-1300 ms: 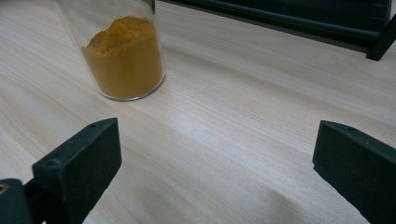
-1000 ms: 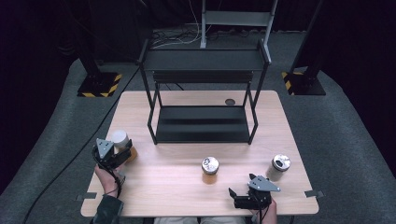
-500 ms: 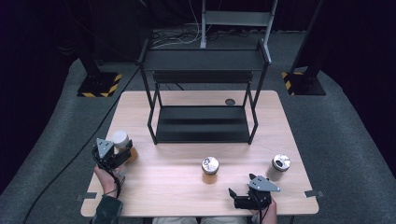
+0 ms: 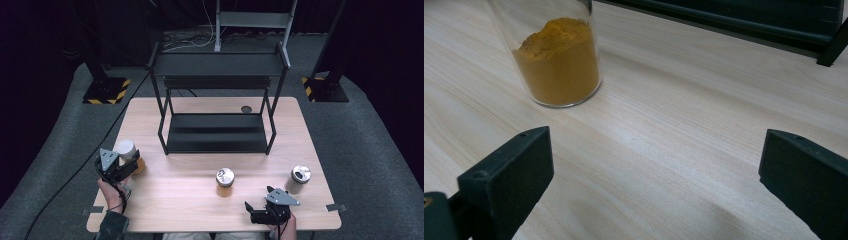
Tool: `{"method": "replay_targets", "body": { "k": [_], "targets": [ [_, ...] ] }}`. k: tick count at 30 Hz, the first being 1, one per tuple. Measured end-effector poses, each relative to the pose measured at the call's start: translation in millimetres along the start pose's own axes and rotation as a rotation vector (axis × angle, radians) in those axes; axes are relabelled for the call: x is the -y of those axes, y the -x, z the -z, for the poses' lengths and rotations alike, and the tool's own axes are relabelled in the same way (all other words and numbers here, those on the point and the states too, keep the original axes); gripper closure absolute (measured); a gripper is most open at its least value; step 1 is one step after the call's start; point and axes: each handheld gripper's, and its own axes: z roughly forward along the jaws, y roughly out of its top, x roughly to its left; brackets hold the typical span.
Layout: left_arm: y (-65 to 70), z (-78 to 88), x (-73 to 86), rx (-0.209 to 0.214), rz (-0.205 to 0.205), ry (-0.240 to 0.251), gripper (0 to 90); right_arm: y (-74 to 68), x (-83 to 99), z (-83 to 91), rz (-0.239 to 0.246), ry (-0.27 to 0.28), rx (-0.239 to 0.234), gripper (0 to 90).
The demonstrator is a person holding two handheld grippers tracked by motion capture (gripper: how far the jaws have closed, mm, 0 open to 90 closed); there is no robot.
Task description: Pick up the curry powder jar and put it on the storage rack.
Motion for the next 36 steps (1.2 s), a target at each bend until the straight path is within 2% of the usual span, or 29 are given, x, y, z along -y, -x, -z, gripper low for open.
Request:
{"method": "replay_targets", "body": {
  "k": [19, 36],
  "targets": [
    [6.7, 11.8, -11.2, 0.047, -0.042, 0.030, 34.8, 0.1, -0.8, -0.3, -0.002, -0.004, -0.001, 0.1],
    [12.1, 16.5, -17.9, 0.096, -0.056, 0.045, 34.8, 0.7, -1.2, -0.5, -0.001, -0.007, -0.004, 0.1]
  ]
}}
